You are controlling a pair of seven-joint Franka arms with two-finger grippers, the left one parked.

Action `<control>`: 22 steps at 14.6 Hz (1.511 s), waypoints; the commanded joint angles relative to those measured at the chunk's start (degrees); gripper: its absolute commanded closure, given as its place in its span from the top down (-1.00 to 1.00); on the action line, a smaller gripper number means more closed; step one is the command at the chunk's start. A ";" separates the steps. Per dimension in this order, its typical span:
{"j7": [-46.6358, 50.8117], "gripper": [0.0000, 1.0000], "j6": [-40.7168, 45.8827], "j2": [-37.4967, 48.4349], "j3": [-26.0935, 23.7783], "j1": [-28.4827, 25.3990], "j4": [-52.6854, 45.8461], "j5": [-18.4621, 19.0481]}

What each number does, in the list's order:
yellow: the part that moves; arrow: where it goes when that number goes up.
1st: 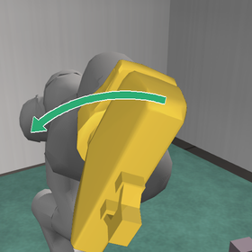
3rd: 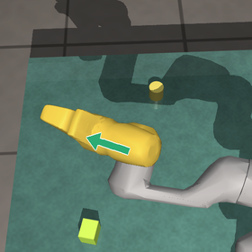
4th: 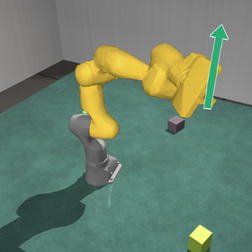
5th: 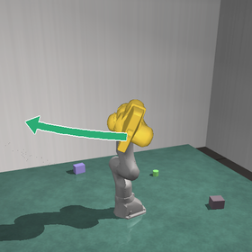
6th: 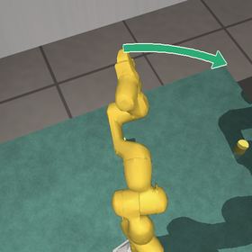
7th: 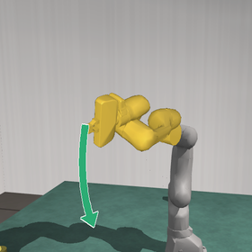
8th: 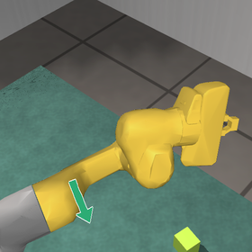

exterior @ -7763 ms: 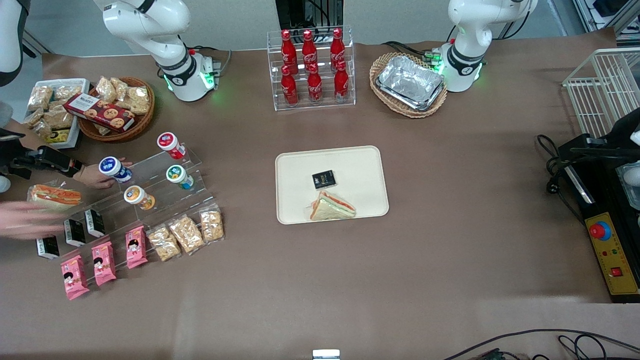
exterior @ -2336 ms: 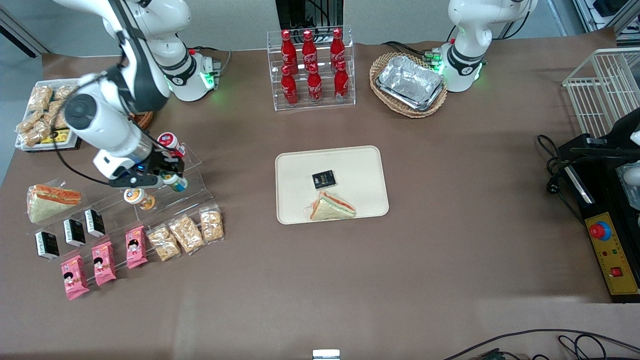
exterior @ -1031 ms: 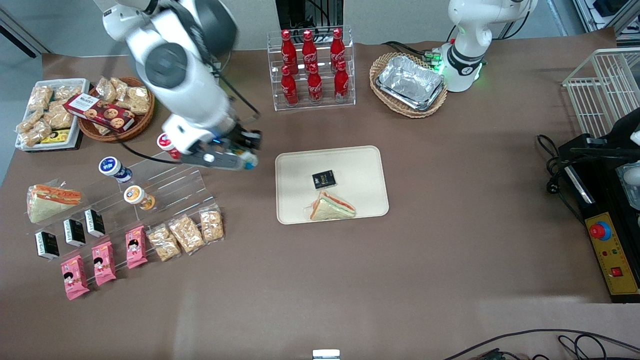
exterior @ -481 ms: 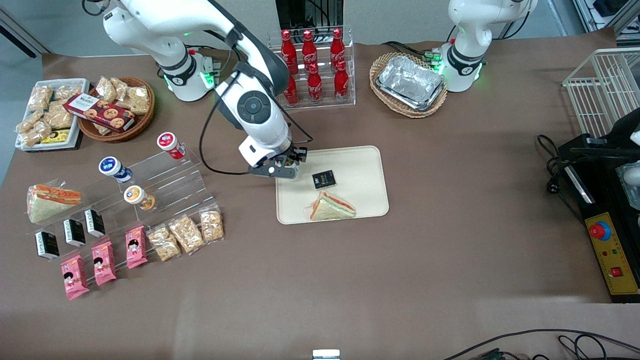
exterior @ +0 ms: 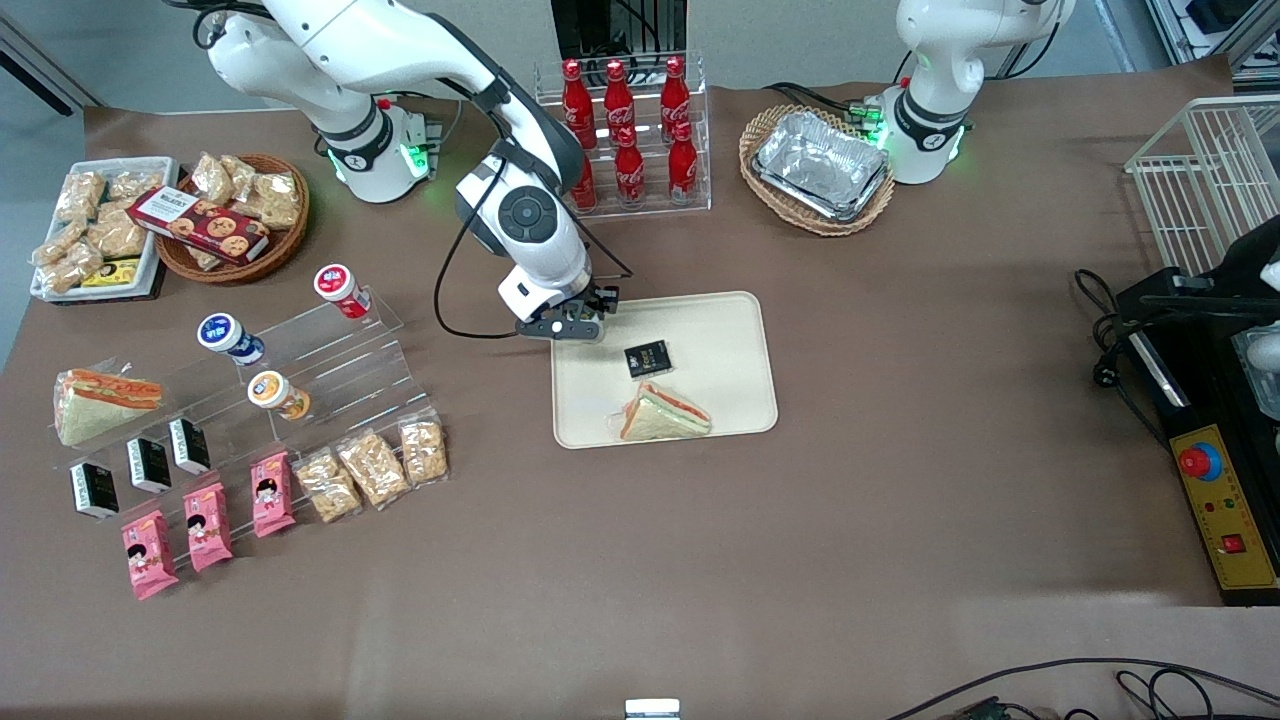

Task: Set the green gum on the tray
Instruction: 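Lower the bottle onto the tray beside the black tissue pack, then open the right gripper and withdraw it back toward the rack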

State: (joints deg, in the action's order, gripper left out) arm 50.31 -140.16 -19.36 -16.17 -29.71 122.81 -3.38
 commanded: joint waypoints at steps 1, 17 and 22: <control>0.75 -0.04 -3.19 -0.32 0.17 -0.61 1.91 0.04; -20.22 1.00 35.07 10.22 0.34 19.40 -21.25 1.09; -34.46 1.00 42.77 11.53 0.43 35.57 -31.66 1.88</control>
State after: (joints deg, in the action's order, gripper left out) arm 23.67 -100.71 -6.65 -14.85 -1.58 95.60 -2.10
